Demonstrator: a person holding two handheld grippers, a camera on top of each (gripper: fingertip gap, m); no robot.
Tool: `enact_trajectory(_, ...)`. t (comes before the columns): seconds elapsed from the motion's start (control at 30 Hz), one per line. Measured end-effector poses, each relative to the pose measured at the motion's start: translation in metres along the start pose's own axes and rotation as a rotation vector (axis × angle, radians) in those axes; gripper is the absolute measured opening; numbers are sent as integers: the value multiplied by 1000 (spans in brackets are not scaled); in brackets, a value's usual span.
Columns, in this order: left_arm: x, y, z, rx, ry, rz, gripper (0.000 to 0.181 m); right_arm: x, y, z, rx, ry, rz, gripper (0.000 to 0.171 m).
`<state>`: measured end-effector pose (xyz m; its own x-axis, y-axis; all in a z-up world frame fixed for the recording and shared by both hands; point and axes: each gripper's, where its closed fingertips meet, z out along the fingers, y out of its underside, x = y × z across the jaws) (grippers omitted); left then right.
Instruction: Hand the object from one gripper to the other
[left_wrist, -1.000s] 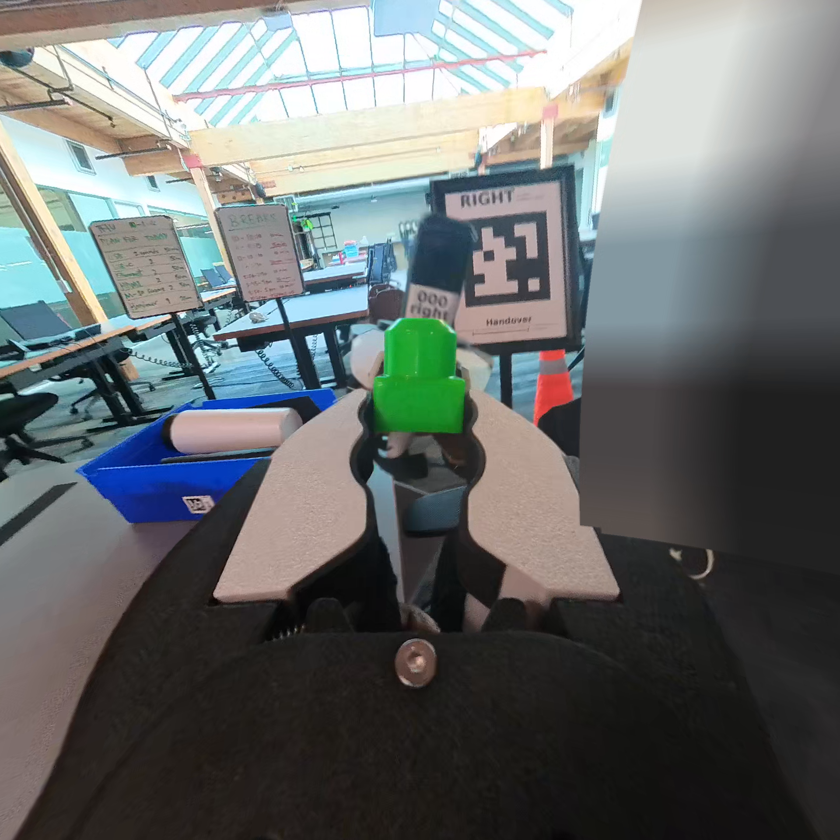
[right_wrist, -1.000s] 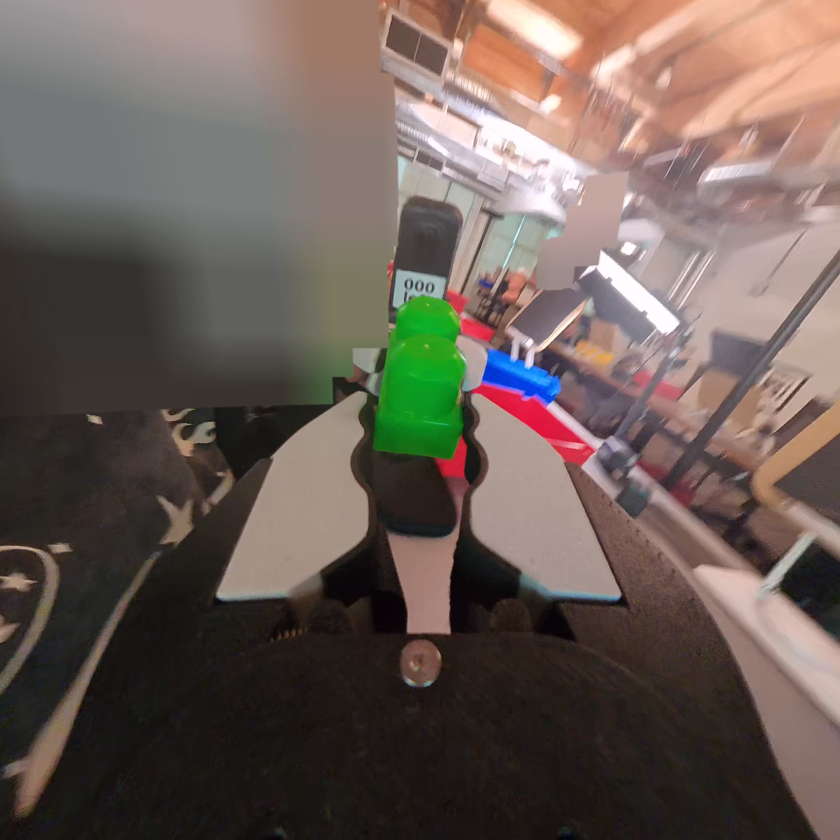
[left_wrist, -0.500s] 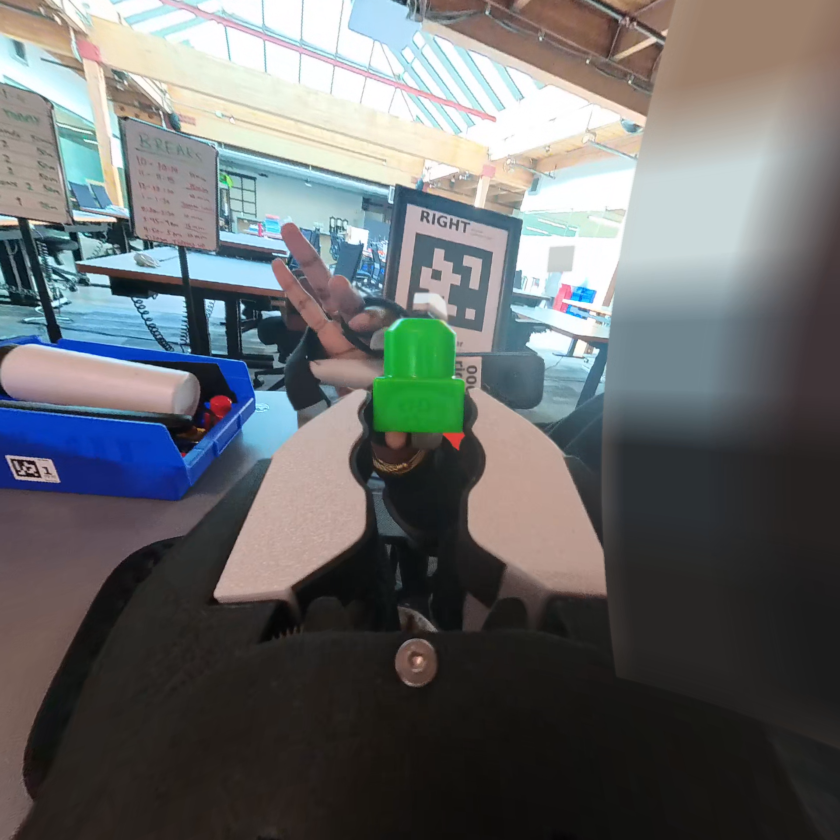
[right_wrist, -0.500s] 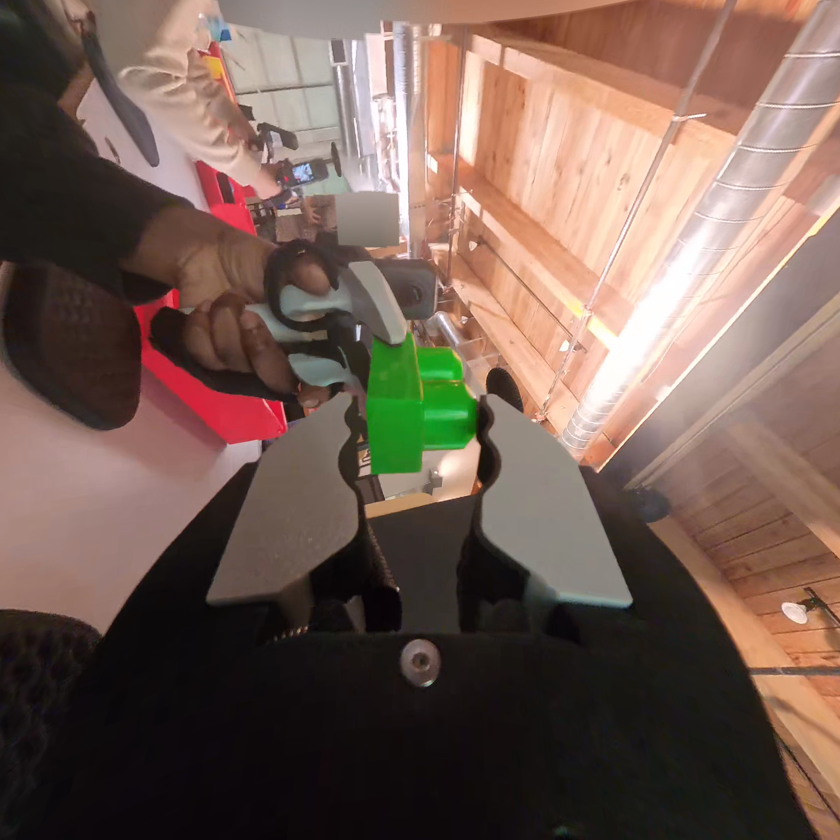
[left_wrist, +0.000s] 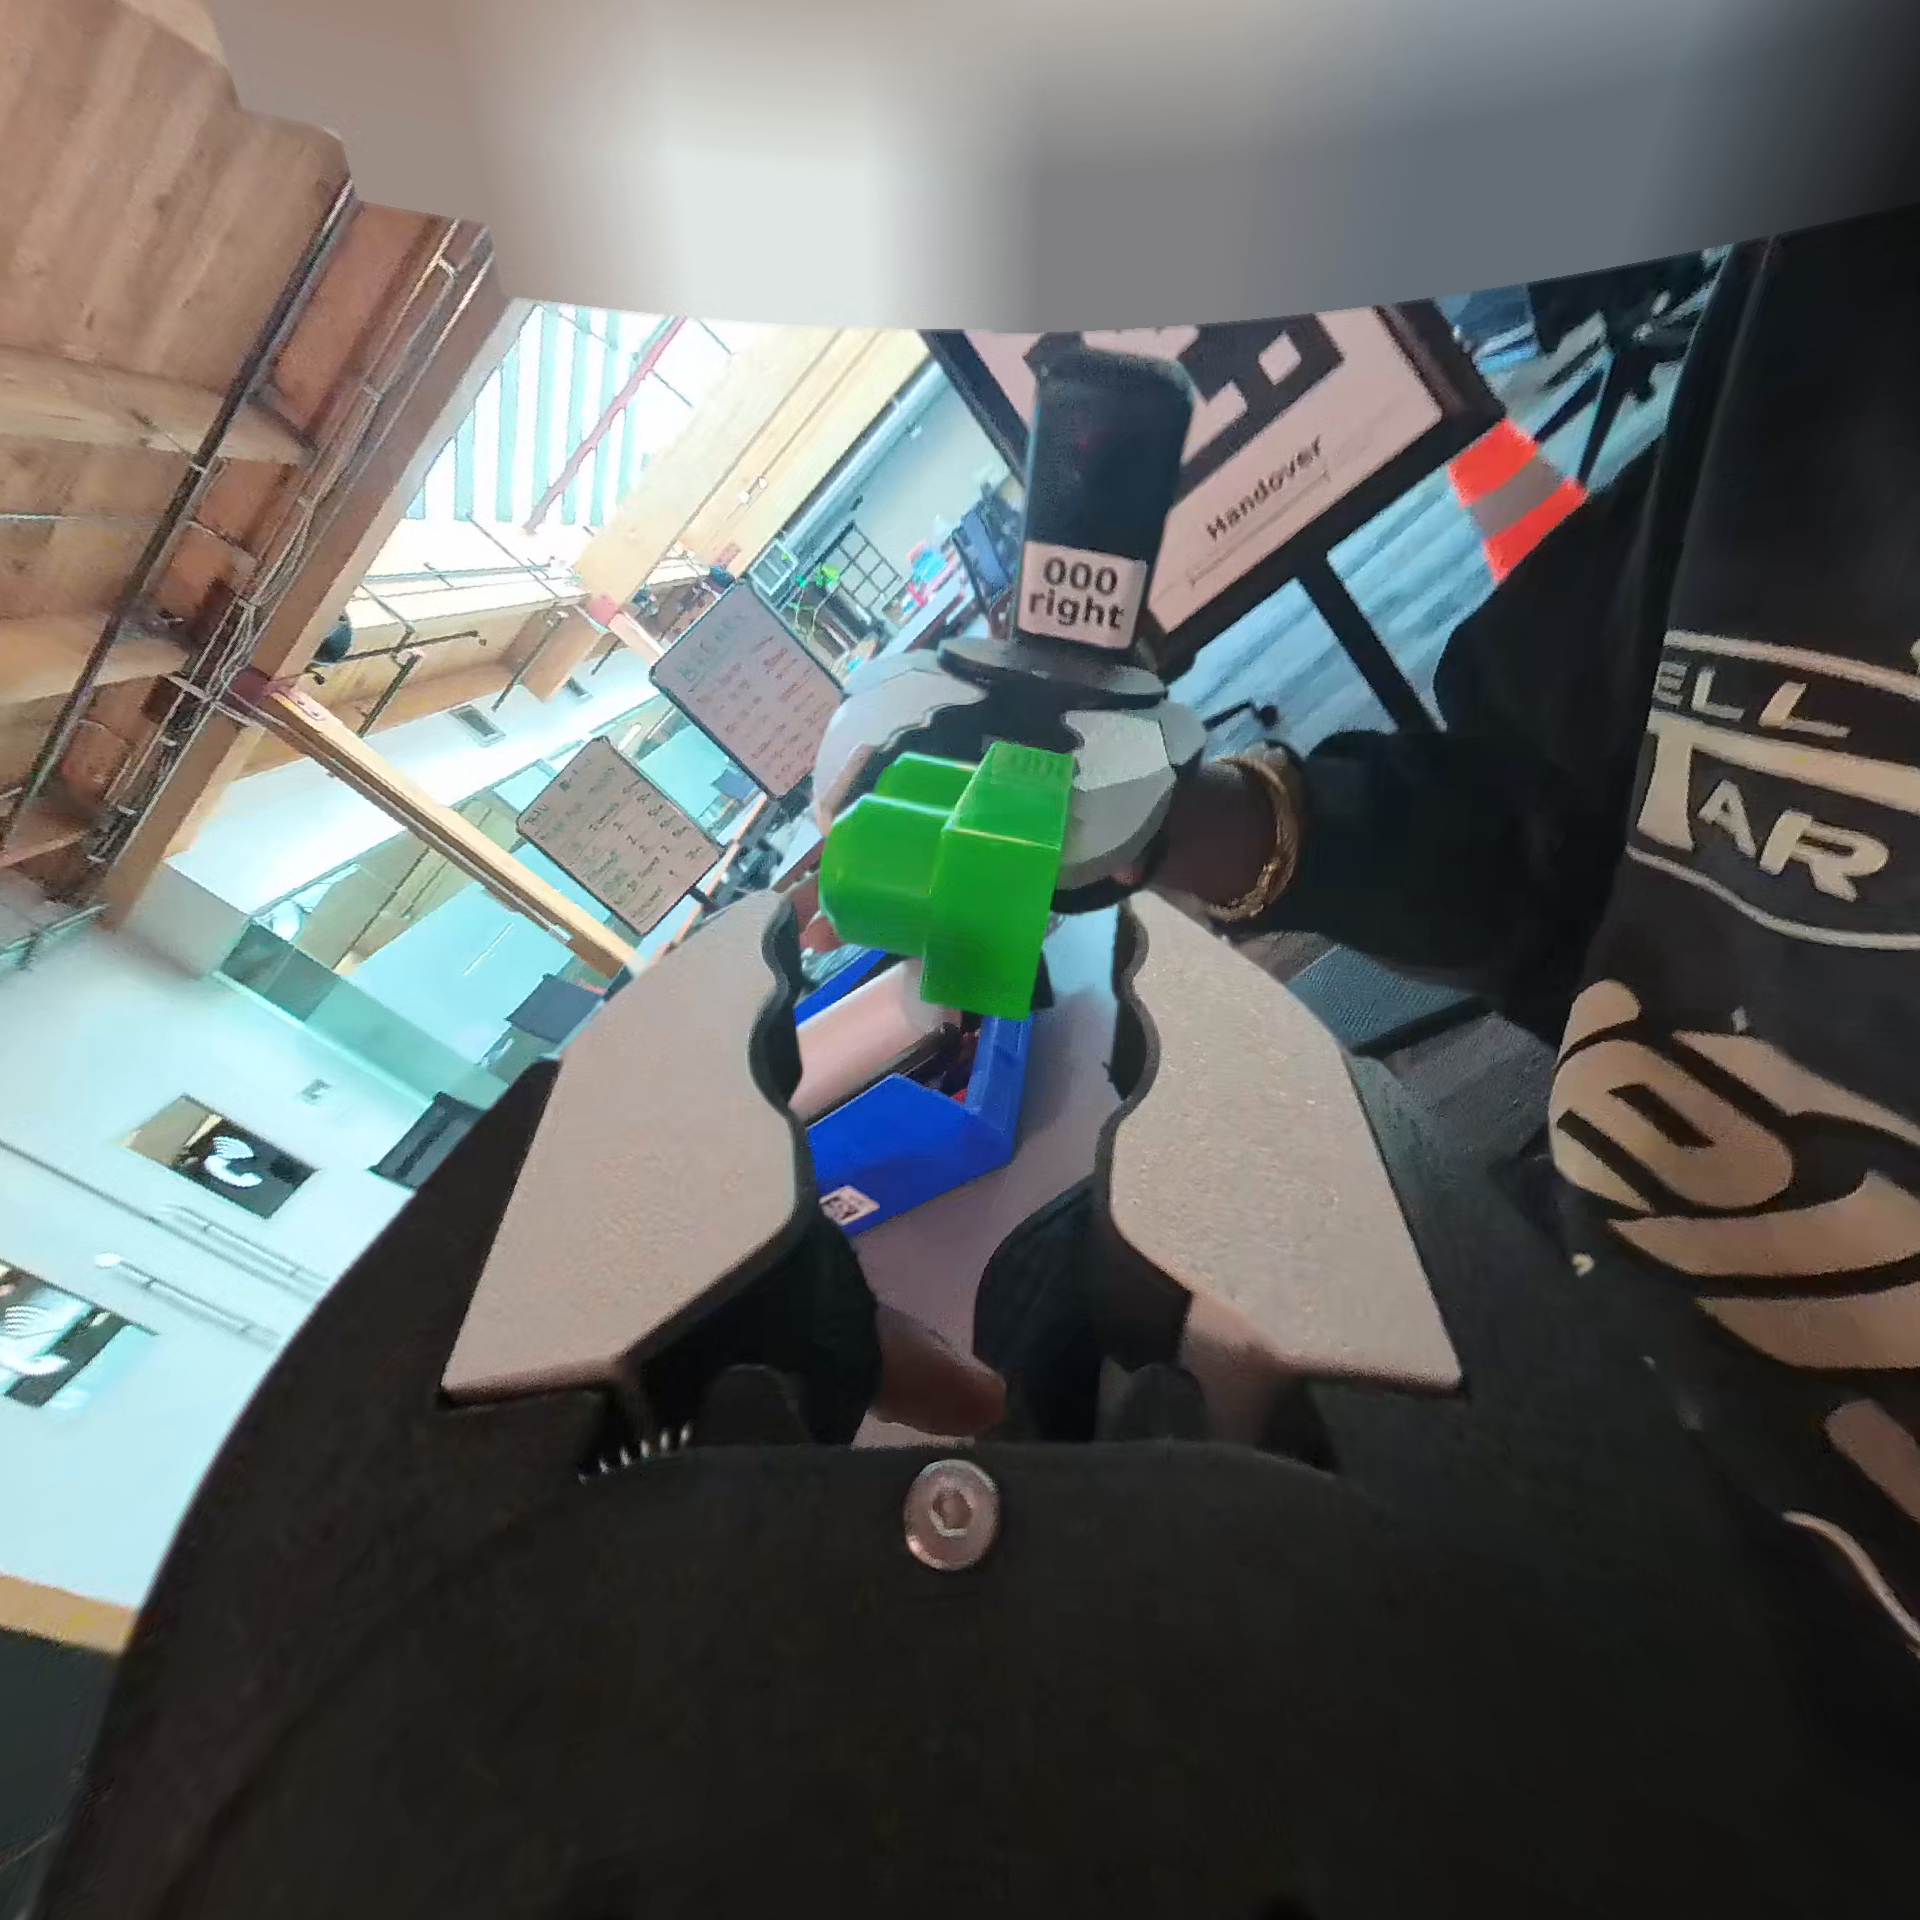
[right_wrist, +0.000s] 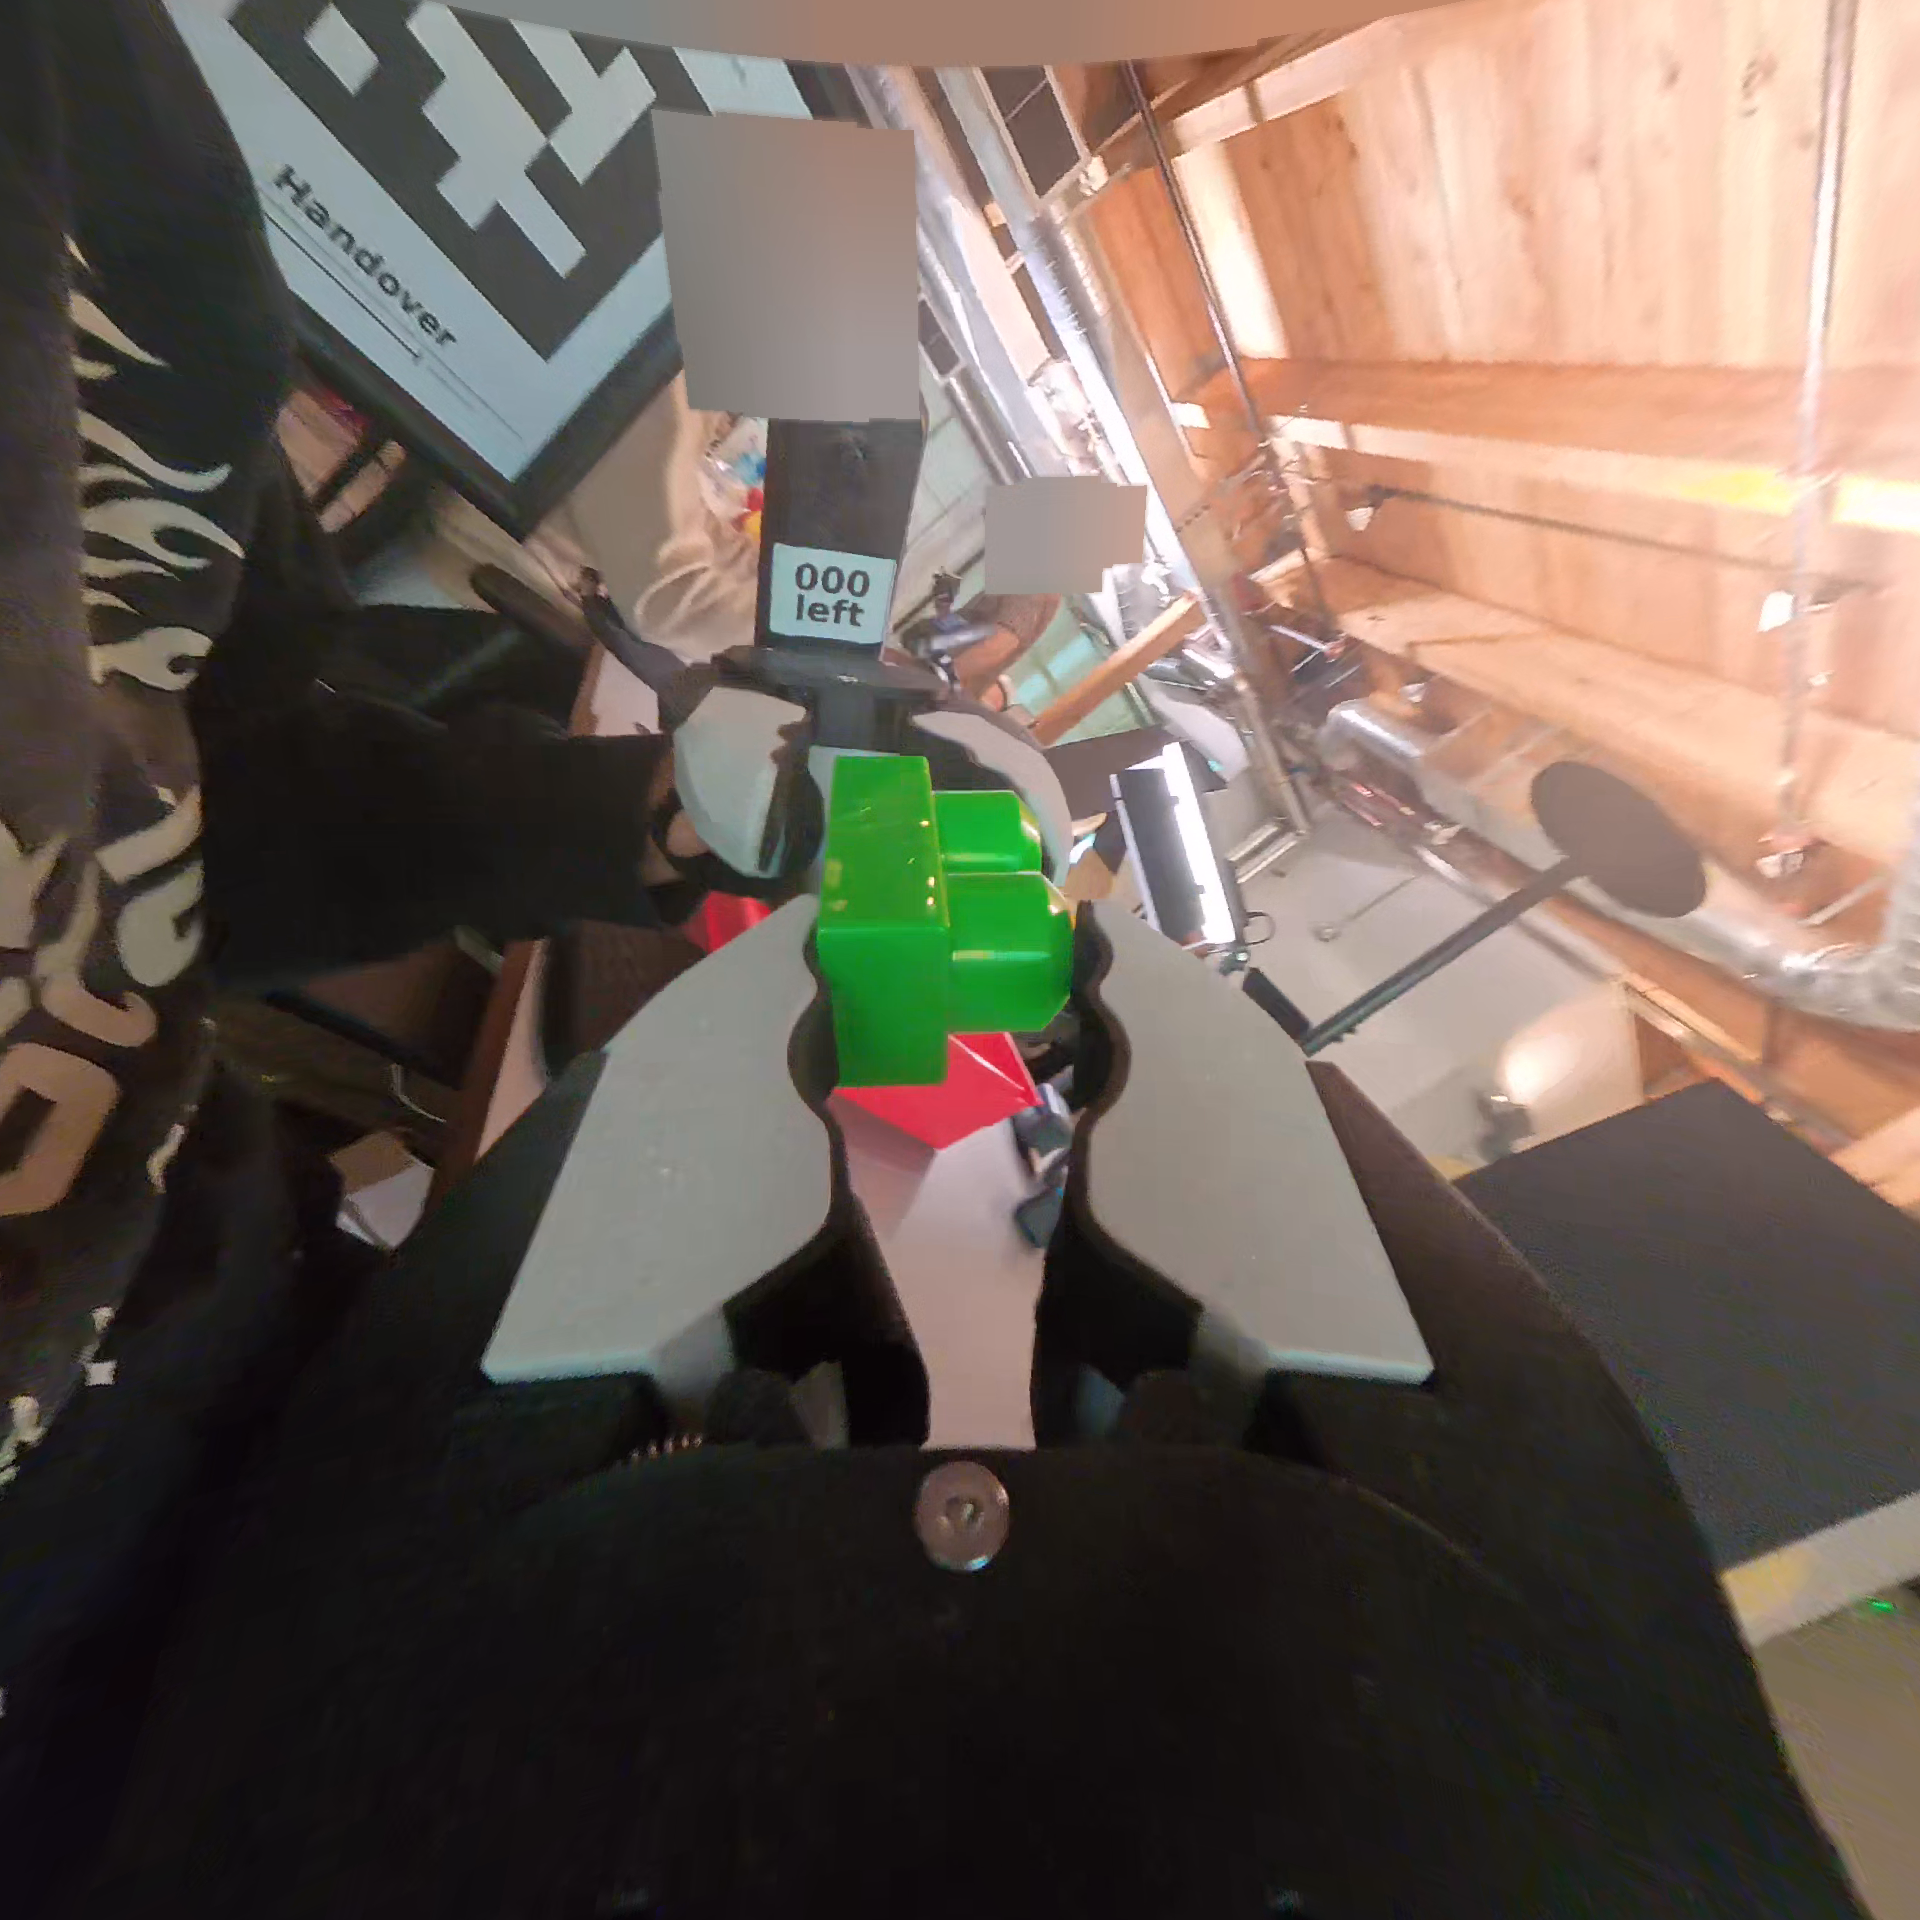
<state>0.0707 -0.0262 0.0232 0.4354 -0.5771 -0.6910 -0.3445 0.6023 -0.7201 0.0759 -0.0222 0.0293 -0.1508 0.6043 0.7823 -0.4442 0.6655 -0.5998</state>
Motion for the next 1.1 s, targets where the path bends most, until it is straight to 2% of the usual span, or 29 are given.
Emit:
enact_trajectory(0.13,1,1,5,-3,-11,26,43,-6,3,2,-6,-50,67,44)
enact_trajectory(0.27,-2,4,4,-17,1,-62,43,-5,5,3,-23,-42,99,44)
enact_trajectory(0.33,-7,3,2,-5,10,-203,42,-4,10,4,-41,-8,-17,49)
enact_trajectory(0.43,-19,-1,-5,67,33,-481,42,1,21,4,-129,71,-286,70)
enact_trajectory(0.57,-23,7,-8,78,89,-702,42,1,12,2,-116,160,-645,69)
enact_trajectory(0.7,-14,17,-1,16,132,-759,42,-3,11,6,-137,150,-698,63)
enact_trajectory(0.8,-7,20,2,-18,159,-767,42,-8,14,6,-161,124,-717,37)
enact_trajectory(0.87,-6,19,2,-19,171,-753,42,-9,14,6,-159,102,-691,37)
enact_trajectory(0.93,-6,13,0,34,163,-614,50,-9,13,5,-156,79,-588,37)
enact_trajectory(0.97,-7,9,-1,65,133,-525,58,-8,11,4,-140,66,-499,37)
enact_trajectory(1.1,-2,6,-4,30,72,-216,58,-5,5,2,-32,-15,-46,37)
